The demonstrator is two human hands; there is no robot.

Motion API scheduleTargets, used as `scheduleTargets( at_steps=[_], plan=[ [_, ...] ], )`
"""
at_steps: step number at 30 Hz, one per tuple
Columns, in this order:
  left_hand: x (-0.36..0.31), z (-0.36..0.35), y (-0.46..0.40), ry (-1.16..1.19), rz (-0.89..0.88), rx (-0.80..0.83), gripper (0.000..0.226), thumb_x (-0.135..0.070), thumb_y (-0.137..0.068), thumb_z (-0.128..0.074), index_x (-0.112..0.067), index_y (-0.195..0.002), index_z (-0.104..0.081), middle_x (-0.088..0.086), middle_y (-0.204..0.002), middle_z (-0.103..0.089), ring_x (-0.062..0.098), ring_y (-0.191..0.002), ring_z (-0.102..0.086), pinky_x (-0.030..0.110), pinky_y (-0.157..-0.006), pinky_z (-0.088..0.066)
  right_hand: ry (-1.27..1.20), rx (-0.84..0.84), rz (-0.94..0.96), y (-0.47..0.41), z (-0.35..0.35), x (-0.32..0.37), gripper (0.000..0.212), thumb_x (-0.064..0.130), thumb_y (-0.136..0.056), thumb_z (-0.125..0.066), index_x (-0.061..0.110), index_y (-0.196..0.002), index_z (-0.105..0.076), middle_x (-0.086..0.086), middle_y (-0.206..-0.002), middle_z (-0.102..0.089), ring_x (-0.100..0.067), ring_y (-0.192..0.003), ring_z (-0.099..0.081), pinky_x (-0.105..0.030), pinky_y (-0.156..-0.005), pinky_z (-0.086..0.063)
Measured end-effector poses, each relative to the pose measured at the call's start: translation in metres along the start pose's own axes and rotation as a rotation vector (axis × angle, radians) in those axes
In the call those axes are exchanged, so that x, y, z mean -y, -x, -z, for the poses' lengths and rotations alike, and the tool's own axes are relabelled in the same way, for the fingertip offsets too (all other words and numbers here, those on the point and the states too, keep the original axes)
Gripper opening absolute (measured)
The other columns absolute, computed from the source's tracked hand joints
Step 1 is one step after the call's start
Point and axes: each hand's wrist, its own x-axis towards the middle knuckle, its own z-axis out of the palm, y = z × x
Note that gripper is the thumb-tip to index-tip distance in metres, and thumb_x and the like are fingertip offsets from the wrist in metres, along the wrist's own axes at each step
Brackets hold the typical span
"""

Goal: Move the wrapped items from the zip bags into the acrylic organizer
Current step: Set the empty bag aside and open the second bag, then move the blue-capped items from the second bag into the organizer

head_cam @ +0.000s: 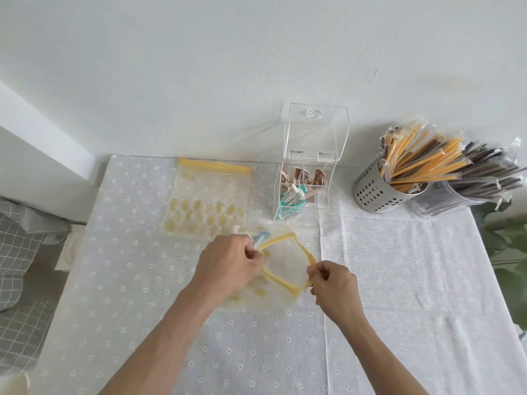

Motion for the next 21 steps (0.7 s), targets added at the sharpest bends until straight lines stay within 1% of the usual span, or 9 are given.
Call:
scheduleTargets(
  at_steps=[2,6,8,9,10,13,15,17,21],
  plan=[
    [0.006,0.006,-0.002,0.015,-0.002,-0.013,0.021,-0.031,-0.088,-0.071,-0.024,-0.067,-0.07,-0.007,-0.061,-0.07,0.016,-0.056,-0.065,0.026,-0.051,-0.043,-0.014,-0.018,-0.027,-0.004,0.003,-0.007,0.028,0.022,-0.102,-0.065,0.013,-0.076,-0.073,-0.008,-0.066,-0.074,-0.034,-0.066,-0.07,-0.05,-0.062,-0.061],
    [0.005,0.004,-0.001,0.071,-0.031,0.014,0.019,-0.033,-0.09,-0.072,-0.027,-0.073,-0.074,-0.01,-0.063,-0.072,0.01,-0.054,-0.063,0.026,-0.053,-0.047,-0.053,-0.04,-0.035,-0.008,0.005,-0.009,0.017,0.024,-0.099,-0.07,0.021,-0.083,-0.072,-0.002,-0.069,-0.074,-0.026,-0.07,-0.072,-0.042,-0.067,-0.059],
    [0.003,-0.001,-0.001,0.067,-0.052,0.025,0.019,-0.036,-0.093,-0.071,-0.027,-0.077,-0.075,-0.01,-0.068,-0.074,0.006,-0.052,-0.058,0.026,-0.054,-0.045,-0.097,-0.081,-0.009,-0.004,0.006,-0.004,0.007,0.023,-0.095,-0.074,0.023,-0.093,-0.067,-0.003,-0.072,-0.07,-0.018,-0.069,-0.067,-0.024,-0.062,-0.052],
    [0.002,-0.004,-0.001,0.073,-0.064,0.027,0.019,-0.038,-0.095,-0.07,-0.027,-0.08,-0.075,-0.011,-0.072,-0.075,0.005,-0.049,-0.056,0.026,-0.054,-0.043,-0.102,-0.112,0.02,-0.001,0.006,0.0,0.013,0.024,-0.093,-0.076,0.024,-0.096,-0.064,-0.003,-0.073,-0.068,-0.013,-0.069,-0.063,-0.017,-0.059,-0.047],
    [0.001,-0.006,-0.001,0.087,-0.076,0.029,0.02,-0.039,-0.096,-0.069,-0.028,-0.081,-0.075,-0.011,-0.075,-0.076,0.003,-0.047,-0.053,0.026,-0.054,-0.042,-0.088,-0.15,0.074,0.003,0.007,0.004,0.017,0.024,-0.092,-0.078,0.026,-0.097,-0.062,-0.002,-0.074,-0.065,-0.011,-0.071,-0.061,-0.015,-0.061,-0.046],
    [-0.003,-0.01,-0.002,0.12,-0.1,0.033,0.025,-0.046,-0.098,-0.067,-0.028,-0.082,-0.074,-0.012,-0.077,-0.076,0.003,-0.049,-0.054,0.028,-0.056,-0.044,0.003,-0.217,0.342,0.015,0.01,0.016,0.016,0.022,-0.092,-0.079,0.026,-0.095,-0.064,0.005,-0.078,-0.059,-0.014,-0.072,-0.057,-0.016,-0.063,-0.045],
    [-0.006,-0.011,-0.003,0.14,-0.112,0.041,0.028,-0.049,-0.099,-0.067,-0.027,-0.083,-0.074,-0.011,-0.076,-0.076,0.006,-0.056,-0.062,0.03,-0.059,-0.051,-0.005,-0.146,0.461,0.019,0.01,0.024,0.009,0.017,-0.093,-0.078,0.023,-0.094,-0.071,0.009,-0.081,-0.065,-0.014,-0.074,-0.062,-0.018,-0.065,-0.049],
    [-0.007,-0.012,-0.005,0.158,-0.117,0.047,0.029,-0.049,-0.1,-0.067,-0.027,-0.084,-0.074,-0.009,-0.074,-0.076,0.009,-0.056,-0.065,0.031,-0.059,-0.053,0.015,-0.028,0.512,0.017,0.007,0.029,0.006,0.012,-0.096,-0.075,0.018,-0.097,-0.077,0.011,-0.084,-0.072,-0.012,-0.078,-0.069,-0.016,-0.068,-0.053],
    [-0.002,-0.017,-0.009,0.245,-0.108,0.043,0.028,-0.045,-0.1,-0.069,-0.025,-0.081,-0.075,-0.009,-0.07,-0.075,0.014,-0.063,-0.07,0.033,-0.063,-0.056,0.188,0.17,0.421,-0.008,-0.005,0.022,0.016,0.008,-0.099,-0.067,0.014,-0.108,-0.079,0.011,-0.083,-0.073,-0.001,-0.076,-0.072,-0.012,-0.066,-0.053]
  ],
)
